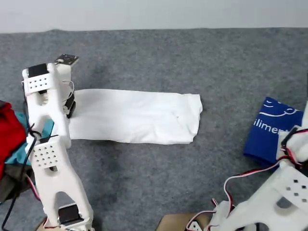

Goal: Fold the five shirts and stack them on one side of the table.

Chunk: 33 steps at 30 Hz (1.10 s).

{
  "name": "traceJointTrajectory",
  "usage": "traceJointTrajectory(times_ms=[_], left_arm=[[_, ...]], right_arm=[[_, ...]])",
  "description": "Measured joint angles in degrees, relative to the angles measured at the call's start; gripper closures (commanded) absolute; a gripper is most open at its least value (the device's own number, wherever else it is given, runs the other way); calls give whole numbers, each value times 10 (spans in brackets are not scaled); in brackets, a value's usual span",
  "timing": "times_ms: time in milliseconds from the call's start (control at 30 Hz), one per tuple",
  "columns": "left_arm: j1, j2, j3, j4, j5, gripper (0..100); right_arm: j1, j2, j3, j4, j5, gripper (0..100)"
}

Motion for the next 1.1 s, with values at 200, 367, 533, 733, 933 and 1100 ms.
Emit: traceJointTrajectory(times_ms=[200,367,533,733,933,1100], left_arm=[[25,-14,0,0,-3,996],[69,-70,26,0,-3,996],[132,-157,100,0,-3,996],[225,-227,147,0,13,996],[314,-244,149,2,49,996],[380,-244,149,2,68,996]], right_arm=[[0,0,0,0,0,984],[0,0,0,0,0,984],[0,0,0,0,0,984],[0,0,0,0,0,984],[0,0,0,0,0,984],[0,0,0,0,0,984]])
